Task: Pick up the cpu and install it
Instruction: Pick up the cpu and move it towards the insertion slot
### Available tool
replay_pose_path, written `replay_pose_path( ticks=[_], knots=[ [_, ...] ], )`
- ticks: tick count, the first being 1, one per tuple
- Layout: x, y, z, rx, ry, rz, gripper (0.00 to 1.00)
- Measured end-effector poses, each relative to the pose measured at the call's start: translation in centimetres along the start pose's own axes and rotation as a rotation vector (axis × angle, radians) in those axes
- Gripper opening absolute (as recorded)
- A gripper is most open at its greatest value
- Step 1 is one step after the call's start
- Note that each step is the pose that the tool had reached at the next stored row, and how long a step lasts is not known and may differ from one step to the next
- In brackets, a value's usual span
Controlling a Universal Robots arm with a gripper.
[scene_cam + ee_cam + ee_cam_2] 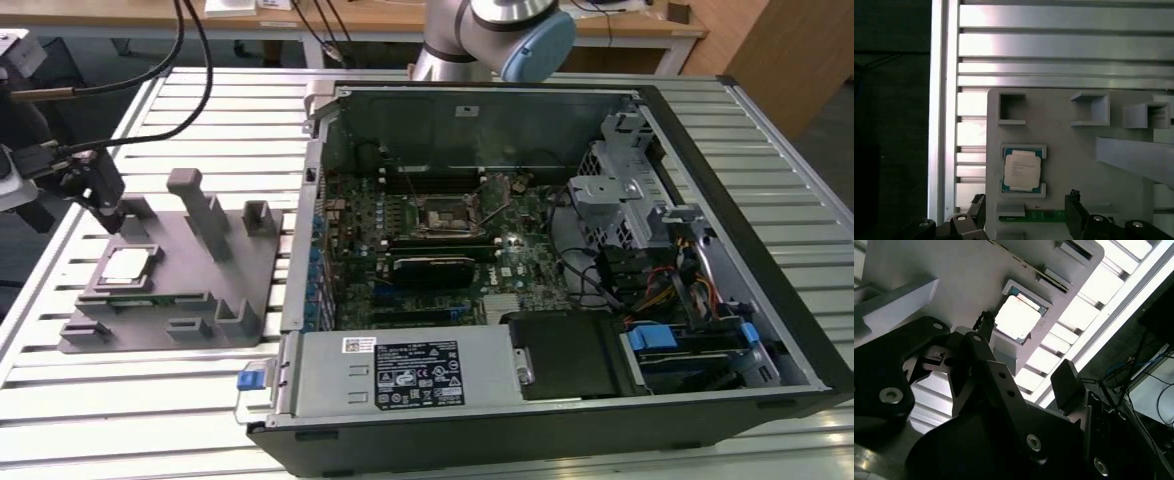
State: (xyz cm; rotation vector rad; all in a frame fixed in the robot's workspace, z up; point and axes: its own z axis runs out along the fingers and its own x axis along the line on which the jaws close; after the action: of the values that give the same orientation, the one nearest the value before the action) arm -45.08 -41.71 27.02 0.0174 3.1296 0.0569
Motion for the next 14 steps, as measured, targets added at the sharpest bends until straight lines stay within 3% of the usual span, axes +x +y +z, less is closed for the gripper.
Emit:
replay_pose_path(
  ticks=[9, 14],
  knots=[
    [0.02, -0.03, 1.8, 0.0, -0.0001, 0.001, 0.73],
    [0.03, -0.03, 2.36, 0.0, -0.0002, 0.001, 0.73]
  ],
)
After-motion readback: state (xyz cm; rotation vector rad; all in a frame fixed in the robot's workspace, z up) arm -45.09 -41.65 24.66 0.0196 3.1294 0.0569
